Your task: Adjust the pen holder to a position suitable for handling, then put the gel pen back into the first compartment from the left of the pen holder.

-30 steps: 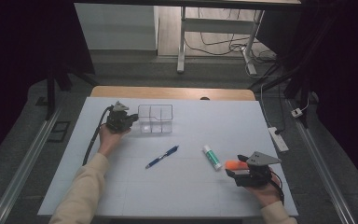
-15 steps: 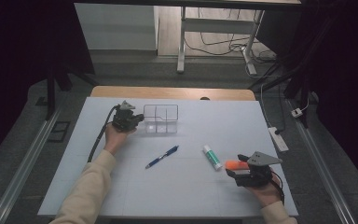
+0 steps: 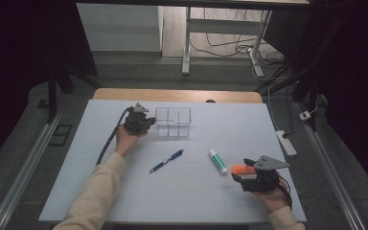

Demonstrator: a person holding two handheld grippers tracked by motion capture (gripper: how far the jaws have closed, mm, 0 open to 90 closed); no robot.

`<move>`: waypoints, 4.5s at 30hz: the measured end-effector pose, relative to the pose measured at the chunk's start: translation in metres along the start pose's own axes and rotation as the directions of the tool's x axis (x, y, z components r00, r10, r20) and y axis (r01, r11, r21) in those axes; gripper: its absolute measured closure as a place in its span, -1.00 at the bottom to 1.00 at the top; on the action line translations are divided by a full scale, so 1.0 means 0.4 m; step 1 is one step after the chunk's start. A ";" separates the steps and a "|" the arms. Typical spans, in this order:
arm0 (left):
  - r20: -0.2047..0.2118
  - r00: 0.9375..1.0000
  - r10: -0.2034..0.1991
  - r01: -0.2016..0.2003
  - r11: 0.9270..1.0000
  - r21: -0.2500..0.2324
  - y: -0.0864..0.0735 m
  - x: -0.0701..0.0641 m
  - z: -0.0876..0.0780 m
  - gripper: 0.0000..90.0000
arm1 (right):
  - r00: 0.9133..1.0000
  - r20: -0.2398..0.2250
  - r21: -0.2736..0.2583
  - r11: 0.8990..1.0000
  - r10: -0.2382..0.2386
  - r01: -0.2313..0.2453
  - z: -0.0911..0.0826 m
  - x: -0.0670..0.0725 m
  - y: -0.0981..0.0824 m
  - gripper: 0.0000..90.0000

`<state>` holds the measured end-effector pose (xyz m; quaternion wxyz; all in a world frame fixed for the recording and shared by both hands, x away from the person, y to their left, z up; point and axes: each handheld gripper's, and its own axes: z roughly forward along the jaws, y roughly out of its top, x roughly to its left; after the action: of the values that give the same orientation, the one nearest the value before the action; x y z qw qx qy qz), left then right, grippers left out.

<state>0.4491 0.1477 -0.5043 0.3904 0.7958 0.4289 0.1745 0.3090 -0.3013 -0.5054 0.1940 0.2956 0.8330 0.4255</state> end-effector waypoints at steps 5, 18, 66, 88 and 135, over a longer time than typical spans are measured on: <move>0.007 1.000 0.003 -0.003 1.000 0.005 0.008 -0.010 0.007 0.97 | 1.000 -0.001 0.002 1.000 -0.001 0.001 0.000 0.000 -0.001 -0.49; 0.015 1.000 0.021 -0.021 1.000 0.017 0.018 -0.031 0.022 0.97 | 1.000 0.000 0.003 1.000 -0.001 0.001 0.002 -0.001 -0.001 -0.49; 0.170 0.980 0.105 -0.110 0.994 0.015 -0.095 -0.109 -0.252 -0.20 | 1.000 -0.013 -0.004 1.000 0.013 -0.013 0.008 -0.006 0.000 -0.49; 0.279 0.946 0.166 -0.204 0.972 0.116 -0.097 -0.185 -0.250 -0.30 | 1.000 -0.017 0.003 1.000 0.014 -0.014 0.003 -0.008 -0.008 -0.49; 0.212 0.962 0.171 -0.233 0.919 0.316 -0.142 -0.242 -0.109 0.05 | 1.000 -0.005 0.014 1.000 0.008 -0.008 0.003 -0.003 -0.010 -0.49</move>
<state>0.3360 0.1076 -0.5148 0.2648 0.9036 0.3305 0.0650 0.3092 -0.3035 -0.5092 0.1881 0.2994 0.8352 0.4213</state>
